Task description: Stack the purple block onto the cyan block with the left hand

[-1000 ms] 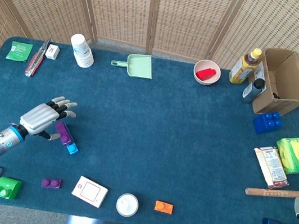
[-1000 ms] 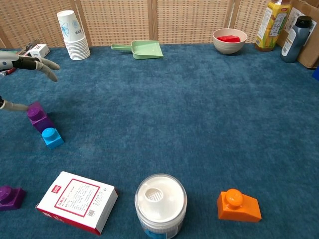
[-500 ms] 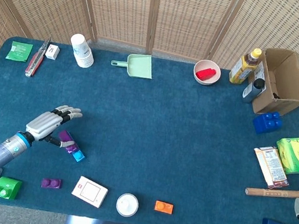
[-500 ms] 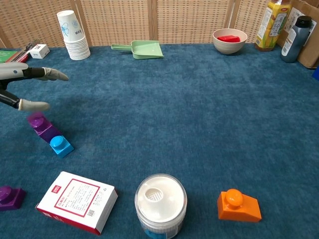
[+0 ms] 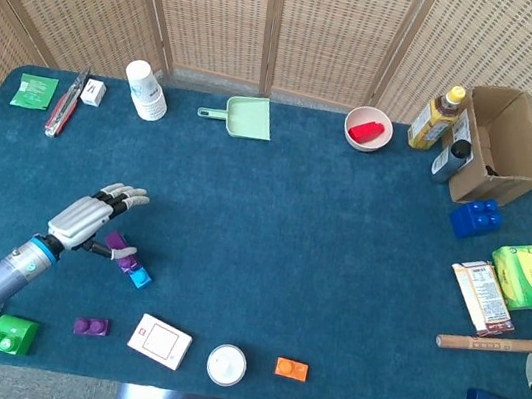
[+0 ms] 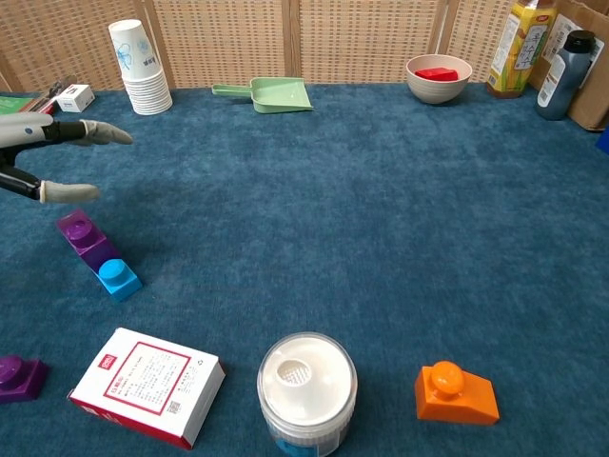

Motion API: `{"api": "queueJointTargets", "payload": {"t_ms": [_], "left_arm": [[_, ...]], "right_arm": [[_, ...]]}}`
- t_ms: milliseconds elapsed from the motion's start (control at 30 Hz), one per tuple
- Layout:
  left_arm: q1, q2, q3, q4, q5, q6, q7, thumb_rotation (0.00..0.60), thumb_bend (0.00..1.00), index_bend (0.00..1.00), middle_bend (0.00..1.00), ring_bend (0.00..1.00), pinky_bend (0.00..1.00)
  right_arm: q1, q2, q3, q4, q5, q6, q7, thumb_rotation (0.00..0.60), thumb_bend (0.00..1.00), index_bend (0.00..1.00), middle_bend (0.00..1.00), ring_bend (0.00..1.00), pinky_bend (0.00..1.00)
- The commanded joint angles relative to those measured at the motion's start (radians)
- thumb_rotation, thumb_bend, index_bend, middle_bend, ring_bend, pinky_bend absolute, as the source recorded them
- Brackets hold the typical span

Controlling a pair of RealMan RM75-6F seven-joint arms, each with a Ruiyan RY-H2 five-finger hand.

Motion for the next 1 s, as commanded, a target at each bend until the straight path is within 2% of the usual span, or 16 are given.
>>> {"api": "queueJointTargets", "payload": {"t_ms": [33,133,233,533,767,1000], "left_arm": [[0.006,-0.025,-0.003,0.015,-0.002,-0.002,-0.008,0.298,0.3,0.09,0.03,0.0,0.0],[0.015,-0.056,-0.007,0.041,0.001,0.014,0.0,0.274,0.29,0.08,0.01,0.0,0.0],[0.02,-0.086,-0.007,0.062,0.0,0.012,0.001,0.204,0.29,0.07,0.0,0.0,0.0],[0.02,-0.136,-0.001,0.106,0.016,0.004,0.05,0.12,0.27,0.06,0.0,0.0,0.0],[0.009,-0.151,-0.007,0.108,-0.001,-0.038,0.099,0.088,0.25,0.03,0.0,0.0,0.0],[-0.004,-0.14,-0.023,0.075,-0.021,-0.07,0.089,0.077,0.25,0.03,0.0,0.0,0.0]], "right_arm": [[-0.003,0.002,0.001,0.0,0.001,0.004,0.004,0.6,0.34,0.37,0.29,0.11,0.22],[-0.007,0.002,-0.001,0.001,0.001,0.006,0.008,0.6,0.34,0.37,0.29,0.11,0.22],[-0.009,0.001,-0.002,0.004,0.0,0.007,0.011,0.6,0.34,0.37,0.29,0.11,0.22],[-0.016,0.009,0.0,0.006,0.001,0.016,0.023,0.6,0.34,0.37,0.29,0.11,0.22],[-0.021,0.01,-0.001,0.012,0.004,0.016,0.036,0.6,0.34,0.38,0.29,0.11,0.22],[-0.023,0.011,0.002,0.015,0.007,0.016,0.044,0.6,0.34,0.38,0.29,0.11,0.22]]}}
